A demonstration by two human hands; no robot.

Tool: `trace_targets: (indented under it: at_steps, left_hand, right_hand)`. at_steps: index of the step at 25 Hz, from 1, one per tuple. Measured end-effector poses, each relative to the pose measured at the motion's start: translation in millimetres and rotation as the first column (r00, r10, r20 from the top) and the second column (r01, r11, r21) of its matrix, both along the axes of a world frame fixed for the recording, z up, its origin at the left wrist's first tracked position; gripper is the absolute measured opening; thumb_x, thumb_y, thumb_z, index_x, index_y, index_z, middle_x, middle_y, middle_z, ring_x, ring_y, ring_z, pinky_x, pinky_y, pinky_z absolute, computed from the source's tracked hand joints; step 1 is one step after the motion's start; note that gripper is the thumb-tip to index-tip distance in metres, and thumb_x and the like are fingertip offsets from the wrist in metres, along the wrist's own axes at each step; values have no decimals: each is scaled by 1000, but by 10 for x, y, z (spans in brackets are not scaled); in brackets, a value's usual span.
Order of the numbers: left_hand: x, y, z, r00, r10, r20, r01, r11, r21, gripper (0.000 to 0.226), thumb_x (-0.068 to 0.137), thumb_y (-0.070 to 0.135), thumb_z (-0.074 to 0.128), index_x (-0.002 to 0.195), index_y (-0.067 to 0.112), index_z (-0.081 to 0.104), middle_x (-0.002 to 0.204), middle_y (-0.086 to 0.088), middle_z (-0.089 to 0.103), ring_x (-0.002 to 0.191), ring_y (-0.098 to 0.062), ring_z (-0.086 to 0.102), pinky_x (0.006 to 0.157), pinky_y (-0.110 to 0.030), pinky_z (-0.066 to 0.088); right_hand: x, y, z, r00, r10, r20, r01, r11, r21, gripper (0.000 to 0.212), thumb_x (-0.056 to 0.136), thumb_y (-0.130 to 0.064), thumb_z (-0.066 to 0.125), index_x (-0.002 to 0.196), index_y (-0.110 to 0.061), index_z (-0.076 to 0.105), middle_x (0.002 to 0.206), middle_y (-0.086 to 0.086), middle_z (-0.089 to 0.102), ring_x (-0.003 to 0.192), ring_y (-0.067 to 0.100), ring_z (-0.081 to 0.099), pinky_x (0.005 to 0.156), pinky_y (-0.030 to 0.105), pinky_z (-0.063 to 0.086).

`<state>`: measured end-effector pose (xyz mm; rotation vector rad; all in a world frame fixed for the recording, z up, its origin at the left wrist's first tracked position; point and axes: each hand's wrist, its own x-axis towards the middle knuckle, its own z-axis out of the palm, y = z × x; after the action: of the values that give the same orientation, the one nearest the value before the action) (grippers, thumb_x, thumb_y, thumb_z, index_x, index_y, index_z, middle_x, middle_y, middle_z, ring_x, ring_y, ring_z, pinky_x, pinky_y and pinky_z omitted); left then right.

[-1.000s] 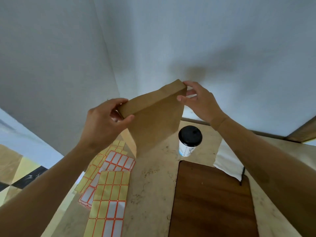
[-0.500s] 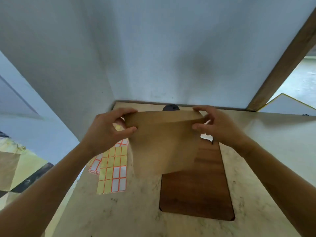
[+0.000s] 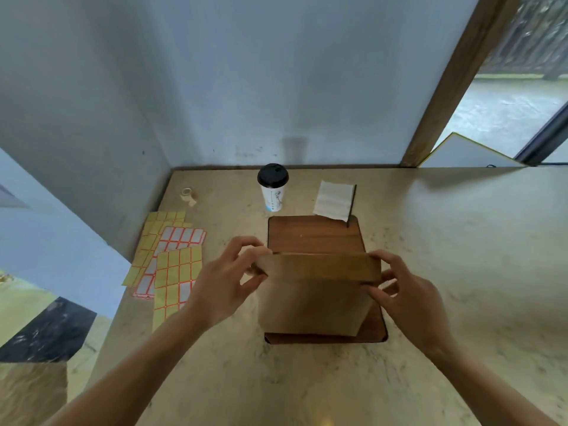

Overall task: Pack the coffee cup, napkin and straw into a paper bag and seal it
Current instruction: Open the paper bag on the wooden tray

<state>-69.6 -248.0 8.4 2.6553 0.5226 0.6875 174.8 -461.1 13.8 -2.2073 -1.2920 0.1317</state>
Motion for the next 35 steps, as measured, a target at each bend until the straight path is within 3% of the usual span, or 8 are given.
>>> trace_targets:
  at_steps: [5, 8, 15, 18, 22, 25, 30, 35]
  left_hand:
    - [-1, -145, -124, 1000, -10, 27, 6, 992, 123, 22, 90, 20, 63, 107, 21, 49, 119, -3, 48, 79, -10, 60, 53, -28, 52]
    - [28, -191, -123, 999, -7, 47, -2, 980, 199, 21, 87, 23, 64, 100, 18, 49, 112, -8, 54, 93, -21, 56, 69, -26, 47]
    - [113, -160, 114, 980, -127, -154, 180, 896, 406, 15, 83, 26, 66, 93, 19, 57, 101, -3, 60, 99, -24, 49, 85, -36, 38]
    - [94, -140, 229, 938, -234, -256, 323, 860, 396, 14, 90, 33, 58, 88, 20, 59, 93, 1, 62, 89, -18, 53, 87, -35, 40]
    - [211, -148, 467, 887, -319, -335, 371, 923, 102, 36, 98, 44, 40, 71, 24, 53, 64, 10, 53, 61, -7, 46, 73, -26, 38]
    - [418, -185, 559, 853, -286, -437, 342, 938, 53, 31, 100, 44, 27, 84, 27, 46, 60, 10, 51, 49, -9, 44, 72, -28, 42]
    - [715, -238, 647, 697, -269, -665, 391, 920, 38, 19, 97, 36, 47, 99, 30, 65, 72, 11, 58, 63, -12, 48, 81, -35, 46]
    - [785, -204, 620, 667, -212, -715, 345, 938, 44, 28, 89, 52, 53, 107, 33, 65, 86, 12, 66, 79, -13, 56, 75, -35, 37]
  right_hand:
    - [-29, -147, -208, 950, -59, 307, 32, 995, 94, 56, 71, -33, 81, 122, -20, 60, 105, 2, 59, 74, 18, 63, 44, 29, 53]
    - [-16, -104, -220, 909, -49, 413, -14, 989, 147, 57, 65, -30, 85, 112, -11, 59, 114, 10, 52, 98, 30, 53, 66, 38, 54]
    - [-69, 61, 72, 707, 310, 635, -331, 939, -89, 31, 75, -42, 75, 90, -17, 64, 105, 6, 61, 104, 31, 47, 88, 43, 38]
    - [-152, 94, 179, 613, 464, 640, -447, 871, -203, 21, 83, -40, 66, 90, -20, 64, 94, -1, 65, 92, 24, 51, 82, 38, 37]
    - [-276, 159, 294, 556, 611, 563, -517, 785, -340, 14, 89, -35, 61, 83, -23, 62, 76, -5, 66, 78, 18, 49, 68, 33, 40]
    - [-305, 234, 390, 549, 657, 516, -505, 753, -422, 13, 86, -29, 65, 77, -21, 61, 68, -5, 66, 71, 18, 48, 61, 32, 40]
    - [-305, 372, 492, 565, 682, 465, -489, 730, -478, 15, 83, -32, 67, 71, -22, 64, 63, -6, 64, 66, 16, 47, 55, 32, 41]
    - [-337, 406, 529, 579, 729, 365, -528, 677, -513, 11, 87, -31, 62, 87, -22, 68, 76, -5, 68, 77, 18, 55, 65, 32, 47]
